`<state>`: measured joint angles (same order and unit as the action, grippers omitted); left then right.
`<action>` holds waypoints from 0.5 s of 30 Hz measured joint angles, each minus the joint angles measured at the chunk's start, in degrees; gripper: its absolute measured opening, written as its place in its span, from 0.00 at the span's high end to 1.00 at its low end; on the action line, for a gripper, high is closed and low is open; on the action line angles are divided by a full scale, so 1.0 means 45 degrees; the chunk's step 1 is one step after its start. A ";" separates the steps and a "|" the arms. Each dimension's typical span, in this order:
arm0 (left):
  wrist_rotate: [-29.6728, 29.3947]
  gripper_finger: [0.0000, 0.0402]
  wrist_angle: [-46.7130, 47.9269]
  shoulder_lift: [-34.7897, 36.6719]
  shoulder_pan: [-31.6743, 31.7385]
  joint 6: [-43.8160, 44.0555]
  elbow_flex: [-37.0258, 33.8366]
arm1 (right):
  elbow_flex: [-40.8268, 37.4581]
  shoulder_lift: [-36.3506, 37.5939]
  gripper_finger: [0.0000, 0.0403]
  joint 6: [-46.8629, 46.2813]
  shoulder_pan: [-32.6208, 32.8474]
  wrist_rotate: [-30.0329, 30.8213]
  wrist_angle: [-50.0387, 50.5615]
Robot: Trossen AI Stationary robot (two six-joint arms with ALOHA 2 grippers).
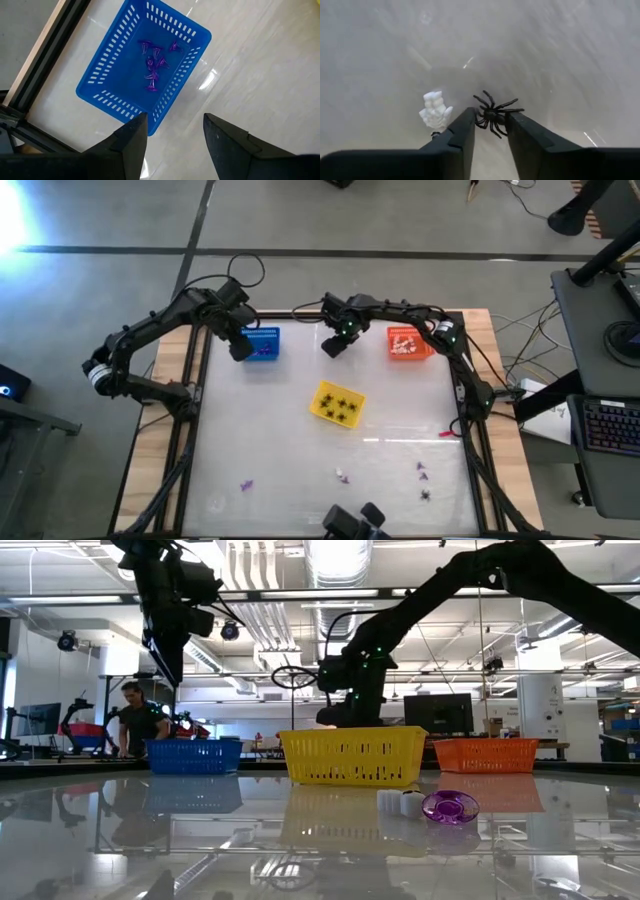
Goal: Sort Halloween decoration
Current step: Put the black spider toy into the yellow bin
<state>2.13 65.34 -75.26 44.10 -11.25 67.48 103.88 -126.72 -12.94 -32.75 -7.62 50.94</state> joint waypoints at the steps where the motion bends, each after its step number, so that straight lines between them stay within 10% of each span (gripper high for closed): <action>1: 0.0000 0.56 0.0000 0.0000 -0.0005 0.0000 0.0000 | 0.0000 0.0000 0.81 -0.0001 -0.0023 -0.0029 0.0008; 15: 0.0000 0.56 0.0350 0.0000 -0.0005 0.0000 0.0000 | -0.0029 0.0492 0.97 0.0074 -0.0070 0.0066 0.0504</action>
<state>2.13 66.92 -75.26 44.07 -11.25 67.48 103.74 -124.50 -12.60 -33.06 -7.32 53.21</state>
